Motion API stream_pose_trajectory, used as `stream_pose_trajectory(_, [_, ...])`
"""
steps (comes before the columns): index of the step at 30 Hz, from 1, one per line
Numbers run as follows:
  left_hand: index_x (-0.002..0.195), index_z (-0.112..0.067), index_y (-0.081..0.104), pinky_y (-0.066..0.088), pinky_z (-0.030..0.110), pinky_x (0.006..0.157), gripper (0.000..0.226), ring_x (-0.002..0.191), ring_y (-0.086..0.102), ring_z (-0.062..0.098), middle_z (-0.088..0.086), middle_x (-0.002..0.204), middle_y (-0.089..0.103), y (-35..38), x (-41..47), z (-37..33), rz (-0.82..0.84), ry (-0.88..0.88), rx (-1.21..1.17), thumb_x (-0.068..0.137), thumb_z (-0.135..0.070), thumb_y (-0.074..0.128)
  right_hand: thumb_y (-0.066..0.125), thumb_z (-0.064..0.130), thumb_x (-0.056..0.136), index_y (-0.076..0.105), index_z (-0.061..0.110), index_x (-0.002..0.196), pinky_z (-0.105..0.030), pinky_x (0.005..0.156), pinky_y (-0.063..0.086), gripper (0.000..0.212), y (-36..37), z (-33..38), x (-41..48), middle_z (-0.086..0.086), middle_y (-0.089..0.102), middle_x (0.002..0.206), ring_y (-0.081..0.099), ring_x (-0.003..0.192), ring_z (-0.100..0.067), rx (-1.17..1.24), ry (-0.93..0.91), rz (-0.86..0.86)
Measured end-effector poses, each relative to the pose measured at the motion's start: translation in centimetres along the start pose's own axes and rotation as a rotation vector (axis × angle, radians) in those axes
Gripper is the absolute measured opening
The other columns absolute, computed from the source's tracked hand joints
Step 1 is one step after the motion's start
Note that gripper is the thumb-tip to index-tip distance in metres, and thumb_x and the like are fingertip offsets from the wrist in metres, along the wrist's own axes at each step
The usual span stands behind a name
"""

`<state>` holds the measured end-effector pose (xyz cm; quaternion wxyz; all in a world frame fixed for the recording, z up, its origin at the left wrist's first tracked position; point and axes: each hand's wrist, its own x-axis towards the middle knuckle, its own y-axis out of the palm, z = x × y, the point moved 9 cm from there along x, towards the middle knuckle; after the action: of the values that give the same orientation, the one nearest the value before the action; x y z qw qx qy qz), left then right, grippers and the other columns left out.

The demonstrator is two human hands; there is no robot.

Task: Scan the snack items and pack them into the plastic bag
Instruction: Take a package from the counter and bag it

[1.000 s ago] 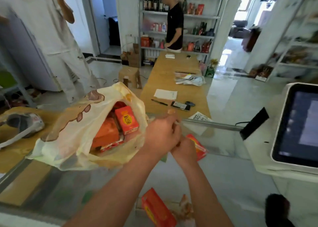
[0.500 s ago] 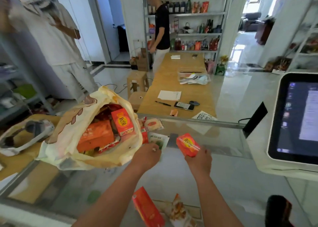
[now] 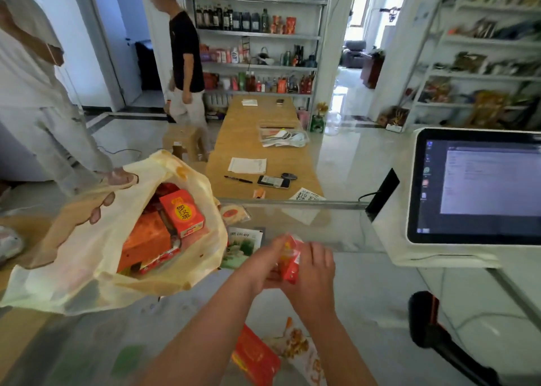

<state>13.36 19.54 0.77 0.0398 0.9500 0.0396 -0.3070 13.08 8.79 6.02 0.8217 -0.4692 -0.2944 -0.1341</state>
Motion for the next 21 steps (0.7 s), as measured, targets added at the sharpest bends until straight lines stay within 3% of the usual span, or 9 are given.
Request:
stream_pose_trajectory(2, [0.096,-0.01,0.065,0.055,0.031,0.071,0.049,0.083,0.065,0.025,0.012,0.089,0.068,1.0,-0.1,0.6,0.06,-0.021,-0.105,0.088,-0.058,0.056,0.081,0.011,0.058,0.06,0.009,0.106,-0.034,0.075,0.049,0.052,-2.0,2.1,-1.3,-0.007,0.06,0.097,0.047,0.088,-0.022,-0.05,-0.14,-0.104])
stream_pose_trajectory(6, [0.101,-0.006,0.068,0.052,0.041,0.09,0.05,0.098,0.064,0.029,0.017,0.103,0.067,3.6,0.0,1.5,0.21,0.003,-0.238,0.09,-0.053,0.057,0.071,-0.003,0.049,0.053,0.009,0.117,-0.033,0.089,0.041,0.071,-4.0,3.5,-3.7,-0.007,0.053,0.112,0.049,0.098,-0.023,-0.227,-0.296,-0.08])
stream_pose_trajectory(8, [0.1,-0.008,0.069,0.05,0.044,0.097,0.046,0.103,0.065,0.031,0.016,0.105,0.07,5.4,-0.2,1.9,0.283,0.02,-0.237,0.091,-0.051,0.056,0.071,-0.004,0.05,0.049,0.012,0.119,-0.033,0.092,0.043,0.074,-4.8,3.1,-4.7,-0.005,0.046,0.116,0.047,0.103,-0.022,-0.277,-0.275,-0.052])
stream_pose_trajectory(12, [0.086,-0.013,0.071,0.053,0.033,0.074,0.04,0.084,0.066,0.021,0.006,0.083,0.072,9.1,-1.3,2.3,0.422,0.074,-0.15,0.092,-0.049,0.055,0.078,-0.002,0.048,0.047,0.013,0.121,-0.036,0.091,0.047,0.08,-6.6,0.8,-6.4,-0.005,0.044,0.119,0.045,0.108,-0.021,-0.304,-0.172,-0.04])
stream_pose_trajectory(15, [0.083,-0.014,0.07,0.05,0.03,0.068,0.039,0.075,0.065,0.017,0.003,0.075,0.071,10.7,-1.7,2.7,0.459,0.099,-0.097,0.095,-0.045,0.051,0.078,0.001,0.053,0.047,0.014,0.121,-0.035,0.093,0.046,0.076,-7.5,-0.3,-7.2,-0.006,0.045,0.12,0.046,0.109,-0.021,-0.284,-0.141,-0.03])
stream_pose_trajectory(21, [0.12,-0.018,0.061,0.05,0.029,0.071,0.032,0.08,0.067,0.018,0.006,0.099,0.072,13.4,0.5,2.6,0.397,0.222,0.114,0.1,-0.037,0.045,0.081,0.025,0.063,0.048,0.022,0.123,-0.036,0.094,0.046,0.069,-8.4,-5.4,-8.0,-0.005,0.047,0.12,0.044,0.111,-0.02,-0.187,-0.009,0.08])
